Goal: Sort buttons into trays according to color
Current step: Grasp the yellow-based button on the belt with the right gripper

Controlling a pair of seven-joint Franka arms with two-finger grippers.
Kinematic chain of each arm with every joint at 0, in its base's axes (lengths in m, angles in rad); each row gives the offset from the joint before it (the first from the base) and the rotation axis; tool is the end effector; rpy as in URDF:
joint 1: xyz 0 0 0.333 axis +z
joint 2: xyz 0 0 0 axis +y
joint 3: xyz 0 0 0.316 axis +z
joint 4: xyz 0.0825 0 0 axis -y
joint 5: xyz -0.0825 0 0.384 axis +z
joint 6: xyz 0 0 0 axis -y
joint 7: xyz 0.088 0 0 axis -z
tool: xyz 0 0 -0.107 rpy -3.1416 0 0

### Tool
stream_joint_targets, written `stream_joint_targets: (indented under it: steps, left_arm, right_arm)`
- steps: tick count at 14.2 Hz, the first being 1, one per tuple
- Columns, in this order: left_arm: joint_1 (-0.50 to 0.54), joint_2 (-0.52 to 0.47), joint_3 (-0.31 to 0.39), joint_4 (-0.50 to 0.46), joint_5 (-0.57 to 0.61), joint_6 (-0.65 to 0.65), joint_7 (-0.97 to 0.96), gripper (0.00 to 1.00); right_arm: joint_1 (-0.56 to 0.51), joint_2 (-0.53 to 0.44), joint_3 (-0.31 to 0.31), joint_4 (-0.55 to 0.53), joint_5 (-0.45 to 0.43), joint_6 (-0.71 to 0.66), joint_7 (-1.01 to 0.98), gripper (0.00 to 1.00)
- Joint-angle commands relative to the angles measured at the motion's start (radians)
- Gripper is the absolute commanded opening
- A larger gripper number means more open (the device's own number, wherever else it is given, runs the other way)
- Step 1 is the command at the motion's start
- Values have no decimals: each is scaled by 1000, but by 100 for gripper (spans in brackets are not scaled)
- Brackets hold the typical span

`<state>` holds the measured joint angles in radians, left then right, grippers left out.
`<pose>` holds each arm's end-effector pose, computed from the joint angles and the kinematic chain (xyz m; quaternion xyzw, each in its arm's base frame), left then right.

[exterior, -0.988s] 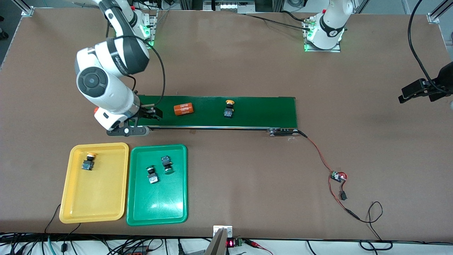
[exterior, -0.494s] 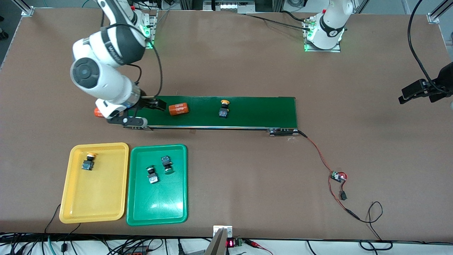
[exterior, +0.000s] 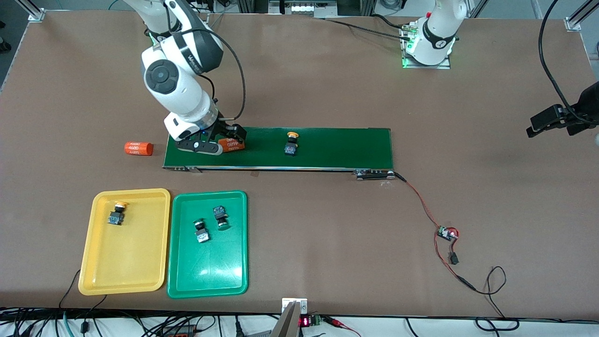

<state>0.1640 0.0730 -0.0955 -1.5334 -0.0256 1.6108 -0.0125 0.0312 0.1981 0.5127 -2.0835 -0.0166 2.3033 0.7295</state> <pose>0.5791 0.0391 0.6045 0.9990 0.0411 0.0028 0.0162 0.4980 0.2934 0.3478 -0.9945 0.0925 0.0059 0.0478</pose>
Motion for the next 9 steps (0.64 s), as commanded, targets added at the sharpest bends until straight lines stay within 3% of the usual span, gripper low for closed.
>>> stream_joint_targets:
  steps: [1,9]
  left_arm:
    - [0,-25,-3,-24,0,12,0,100]
    - [-1,-24,-6,-21,0,12,0,100]
  right_arm:
    - [9,-31,27,-64,-121,47,73,100]
    - [27,-2,27,-73,-171,105,-7,100]
